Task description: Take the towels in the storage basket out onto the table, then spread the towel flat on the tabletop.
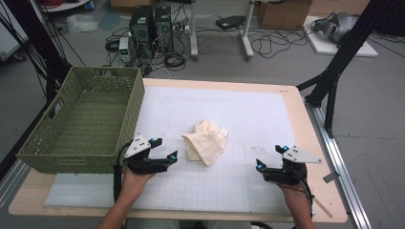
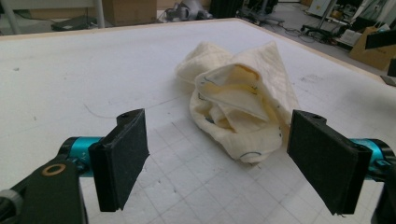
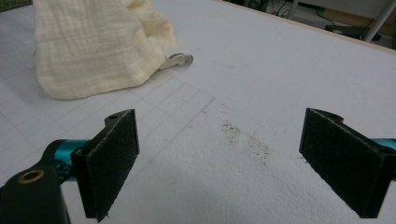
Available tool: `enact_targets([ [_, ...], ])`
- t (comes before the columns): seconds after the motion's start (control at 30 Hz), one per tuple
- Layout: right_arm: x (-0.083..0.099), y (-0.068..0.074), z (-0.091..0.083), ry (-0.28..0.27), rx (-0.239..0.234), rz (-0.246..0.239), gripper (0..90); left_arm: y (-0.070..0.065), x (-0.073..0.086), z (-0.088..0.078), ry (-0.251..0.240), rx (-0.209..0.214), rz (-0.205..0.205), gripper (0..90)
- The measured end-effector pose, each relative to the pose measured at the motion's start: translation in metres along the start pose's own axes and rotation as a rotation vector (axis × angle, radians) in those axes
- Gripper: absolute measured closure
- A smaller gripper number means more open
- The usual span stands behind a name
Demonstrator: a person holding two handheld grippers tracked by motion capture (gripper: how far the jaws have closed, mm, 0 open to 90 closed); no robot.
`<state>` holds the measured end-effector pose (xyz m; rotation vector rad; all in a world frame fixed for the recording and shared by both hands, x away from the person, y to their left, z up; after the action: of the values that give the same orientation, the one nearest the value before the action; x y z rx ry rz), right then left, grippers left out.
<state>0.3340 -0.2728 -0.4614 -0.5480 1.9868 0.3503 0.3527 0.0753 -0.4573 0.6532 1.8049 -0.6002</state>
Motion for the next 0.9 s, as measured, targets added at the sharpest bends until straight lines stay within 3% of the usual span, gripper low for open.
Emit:
enact_targets([
  [0.43, -0.002, 0.003, 0.002, 0.0, -0.004, -0.001, 11.2, 0.0, 0.003, 0.001, 0.012, 0.005, 0.0, 20.7],
  [0.57, 0.0, 0.006, 0.006, 0.015, -0.013, -0.03, 11.2, -0.001, 0.006, 0.002, 0.023, 0.007, 0.003, 20.8],
  [0.73, -0.003, 0.013, 0.011, 0.008, -0.039, -0.034, 11.2, 0.0, 0.006, 0.001, 0.026, -0.006, 0.005, 20.9],
  [0.9, -0.005, 0.028, 0.021, 0.023, -0.103, -0.023, 11.2, -0.001, 0.009, 0.003, 0.037, -0.004, 0.004, 21.1],
])
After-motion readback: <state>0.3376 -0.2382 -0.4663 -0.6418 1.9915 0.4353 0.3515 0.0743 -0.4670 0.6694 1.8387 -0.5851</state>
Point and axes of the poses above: each handheld gripper's, and its own axes: z roughly forward along the jaws, x roughly out of its underside, y roughly to its left, the point moved 9 cm from there along z, roughly forward along the jaws, and after that the axes turned 4 degrees about z, right-handed, at the moved point
